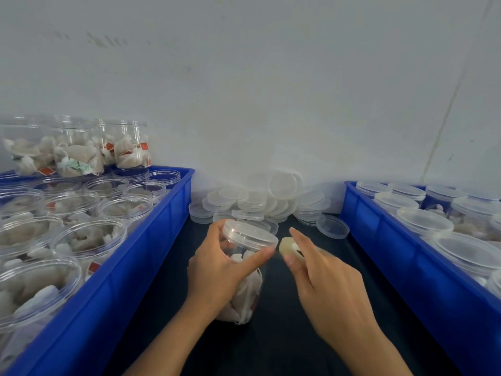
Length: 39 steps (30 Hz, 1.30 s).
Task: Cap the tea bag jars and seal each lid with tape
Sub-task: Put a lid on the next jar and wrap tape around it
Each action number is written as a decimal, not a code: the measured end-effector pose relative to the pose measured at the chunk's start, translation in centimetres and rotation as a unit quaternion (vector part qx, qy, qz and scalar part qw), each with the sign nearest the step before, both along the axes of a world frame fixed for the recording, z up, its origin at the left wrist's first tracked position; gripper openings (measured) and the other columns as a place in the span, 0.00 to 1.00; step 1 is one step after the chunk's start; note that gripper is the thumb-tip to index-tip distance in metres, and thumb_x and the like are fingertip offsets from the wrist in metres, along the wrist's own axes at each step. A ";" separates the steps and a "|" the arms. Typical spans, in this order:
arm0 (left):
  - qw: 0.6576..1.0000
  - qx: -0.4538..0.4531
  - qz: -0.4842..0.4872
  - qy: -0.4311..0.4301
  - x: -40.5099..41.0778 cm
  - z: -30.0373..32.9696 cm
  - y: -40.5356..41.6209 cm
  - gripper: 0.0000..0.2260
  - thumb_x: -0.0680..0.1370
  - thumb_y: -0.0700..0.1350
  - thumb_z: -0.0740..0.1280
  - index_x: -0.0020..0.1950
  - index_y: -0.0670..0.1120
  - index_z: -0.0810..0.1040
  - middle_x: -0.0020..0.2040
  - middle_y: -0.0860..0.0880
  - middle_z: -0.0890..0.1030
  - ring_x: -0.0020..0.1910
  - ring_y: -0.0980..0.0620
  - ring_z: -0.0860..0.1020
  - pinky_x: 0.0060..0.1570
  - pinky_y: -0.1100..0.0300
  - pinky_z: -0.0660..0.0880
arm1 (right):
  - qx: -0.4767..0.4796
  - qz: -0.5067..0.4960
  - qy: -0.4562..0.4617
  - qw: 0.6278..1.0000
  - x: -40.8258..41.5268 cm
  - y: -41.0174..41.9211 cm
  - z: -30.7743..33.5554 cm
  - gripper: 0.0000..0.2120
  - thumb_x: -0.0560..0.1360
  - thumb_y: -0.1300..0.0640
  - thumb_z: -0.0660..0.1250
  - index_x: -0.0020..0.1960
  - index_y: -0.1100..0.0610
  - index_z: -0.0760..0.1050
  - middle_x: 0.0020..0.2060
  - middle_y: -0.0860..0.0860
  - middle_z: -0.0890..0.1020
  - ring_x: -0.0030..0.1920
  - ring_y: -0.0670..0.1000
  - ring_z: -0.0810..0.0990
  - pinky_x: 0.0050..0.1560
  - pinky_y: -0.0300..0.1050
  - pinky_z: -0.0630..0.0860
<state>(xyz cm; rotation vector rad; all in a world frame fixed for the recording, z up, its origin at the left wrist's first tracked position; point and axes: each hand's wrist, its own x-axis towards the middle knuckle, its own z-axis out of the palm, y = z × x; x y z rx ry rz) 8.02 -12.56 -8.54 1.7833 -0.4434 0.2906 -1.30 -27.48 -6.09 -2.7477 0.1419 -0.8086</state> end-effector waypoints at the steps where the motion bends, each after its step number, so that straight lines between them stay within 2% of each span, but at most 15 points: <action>1: 1.000 -0.003 -0.001 0.004 0.1 -0.1 0.1 0.33 0.52 0.77 0.69 0.53 0.65 0.71 0.49 0.71 0.78 0.50 0.72 0.76 0.47 0.66 0.74 | -0.013 -0.007 0.003 1.000 0.0 -0.1 0.1 0.25 0.80 0.41 0.46 0.76 0.44 0.54 0.53 0.42 0.80 0.52 0.44 0.78 0.45 0.35 0.70; 4: 0.999 -0.022 -0.024 0.019 0.5 -0.2 0.4 0.33 0.53 0.73 0.72 0.54 0.62 0.73 0.49 0.67 0.81 0.50 0.67 0.79 0.50 0.62 0.76 | -0.016 -0.017 0.017 1.000 0.3 -0.4 0.2 0.25 0.80 0.41 0.47 0.76 0.44 0.56 0.58 0.42 0.79 0.56 0.43 0.77 0.47 0.35 0.69; 7: 0.997 -0.037 -0.066 0.032 0.6 -0.1 0.8 0.31 0.54 0.69 0.75 0.53 0.61 0.74 0.50 0.67 0.81 0.50 0.67 0.79 0.48 0.65 0.75 | 0.011 -0.004 0.027 1.000 0.5 -0.5 0.0 0.23 0.81 0.40 0.45 0.74 0.41 0.56 0.49 0.41 0.79 0.47 0.42 0.77 0.44 0.38 0.72; 10: 0.994 -0.047 -0.096 0.035 0.7 -0.1 1.0 0.32 0.55 0.67 0.76 0.55 0.59 0.75 0.51 0.65 0.81 0.51 0.65 0.80 0.48 0.66 0.76 | 0.030 0.009 0.028 0.999 0.6 -0.5 -0.2 0.20 0.81 0.41 0.46 0.73 0.37 0.56 0.43 0.42 0.77 0.44 0.43 0.76 0.45 0.40 0.74; 15: 0.979 -0.079 -0.178 0.062 0.5 -0.1 0.8 0.31 0.59 0.60 0.76 0.58 0.50 0.76 0.52 0.57 0.84 0.52 0.59 0.82 0.45 0.70 0.76 | 0.019 0.013 0.015 1.000 0.7 -0.6 -0.2 0.21 0.81 0.42 0.46 0.73 0.35 0.57 0.54 0.40 0.79 0.51 0.42 0.76 0.45 0.36 0.70; 22: 0.964 -0.120 -0.226 0.071 0.8 -0.6 0.7 0.32 0.60 0.55 0.76 0.61 0.47 0.74 0.52 0.55 0.84 0.52 0.58 0.82 0.45 0.70 0.76 | 0.076 0.022 0.045 0.996 0.9 -0.3 -0.4 0.21 0.80 0.41 0.47 0.73 0.33 0.58 0.57 0.39 0.78 0.54 0.41 0.75 0.48 0.37 0.69; 25: 0.960 -0.138 -0.229 0.086 0.9 -0.8 0.6 0.36 0.59 0.54 0.77 0.63 0.49 0.67 0.52 0.57 0.83 0.52 0.57 0.82 0.46 0.68 0.77 | 0.092 0.021 0.047 0.994 1.1 0.0 -0.8 0.21 0.80 0.40 0.47 0.73 0.32 0.55 0.46 0.39 0.77 0.46 0.42 0.74 0.46 0.40 0.73; 27: 0.965 -0.123 -0.221 0.074 0.7 -0.8 0.5 0.34 0.61 0.56 0.75 0.62 0.51 0.65 0.53 0.59 0.82 0.54 0.56 0.81 0.47 0.67 0.77 | 0.103 0.015 0.040 0.994 1.2 0.1 -1.1 0.20 0.80 0.41 0.48 0.72 0.31 0.56 0.34 0.39 0.70 0.38 0.41 0.70 0.39 0.39 0.70; 30: 0.991 -0.059 -0.123 -0.008 -0.2 -0.8 0.0 0.25 0.67 0.64 0.68 0.60 0.55 0.71 0.56 0.58 0.79 0.55 0.56 0.80 0.51 0.62 0.78 | 0.103 -0.008 0.022 0.994 1.4 0.1 -1.5 0.20 0.81 0.43 0.50 0.72 0.34 0.58 0.30 0.44 0.69 0.31 0.42 0.69 0.32 0.35 0.63; 31: 0.997 -0.019 -0.069 -0.043 -0.5 -0.8 -0.3 0.25 0.70 0.66 0.65 0.63 0.56 0.72 0.58 0.60 0.76 0.57 0.57 0.78 0.53 0.61 0.78 | 0.106 -0.014 0.017 0.994 1.5 0.3 -1.6 0.20 0.81 0.43 0.50 0.72 0.34 0.59 0.30 0.44 0.70 0.31 0.43 0.69 0.32 0.35 0.63; 33: 0.993 0.072 0.019 -0.091 -1.1 -0.6 -1.0 0.35 0.71 0.70 0.59 0.72 0.54 0.65 0.63 0.61 0.67 0.60 0.60 0.72 0.53 0.66 0.72 | 0.109 -0.021 0.013 0.994 1.4 0.7 -1.9 0.20 0.81 0.44 0.50 0.73 0.34 0.58 0.31 0.44 0.70 0.31 0.43 0.70 0.33 0.37 0.66; 35: 0.988 0.110 0.046 -0.094 -1.5 -0.3 -1.5 0.47 0.64 0.78 0.60 0.76 0.53 0.58 0.63 0.63 0.62 0.60 0.63 0.67 0.50 0.68 0.66 | 0.106 -0.019 0.010 0.994 1.2 1.2 -2.2 0.20 0.82 0.46 0.51 0.73 0.34 0.57 0.32 0.42 0.71 0.33 0.42 0.71 0.34 0.38 0.68; 36: 0.989 0.107 0.047 -0.087 -1.5 -0.2 -1.6 0.50 0.60 0.79 0.62 0.75 0.54 0.58 0.63 0.64 0.63 0.60 0.63 0.67 0.51 0.66 0.66 | 0.109 -0.018 0.004 0.994 1.1 1.3 -2.3 0.21 0.82 0.48 0.52 0.73 0.33 0.57 0.33 0.41 0.71 0.35 0.42 0.72 0.36 0.38 0.68; 37: 0.992 0.090 0.043 -0.077 -1.4 -0.2 -1.6 0.50 0.58 0.79 0.64 0.73 0.56 0.60 0.62 0.64 0.67 0.59 0.63 0.69 0.52 0.65 0.68 | 0.106 -0.017 -0.002 0.994 1.0 1.4 -2.4 0.22 0.82 0.49 0.52 0.73 0.34 0.57 0.36 0.40 0.72 0.37 0.42 0.72 0.37 0.38 0.69; 39: 0.997 0.051 0.026 -0.058 -0.9 -0.3 -1.4 0.41 0.56 0.77 0.68 0.65 0.65 0.65 0.57 0.66 0.73 0.57 0.64 0.73 0.51 0.65 0.71 | 0.092 -0.004 -0.005 0.996 1.0 1.5 -2.4 0.22 0.82 0.48 0.50 0.75 0.35 0.54 0.41 0.40 0.73 0.40 0.41 0.72 0.41 0.36 0.70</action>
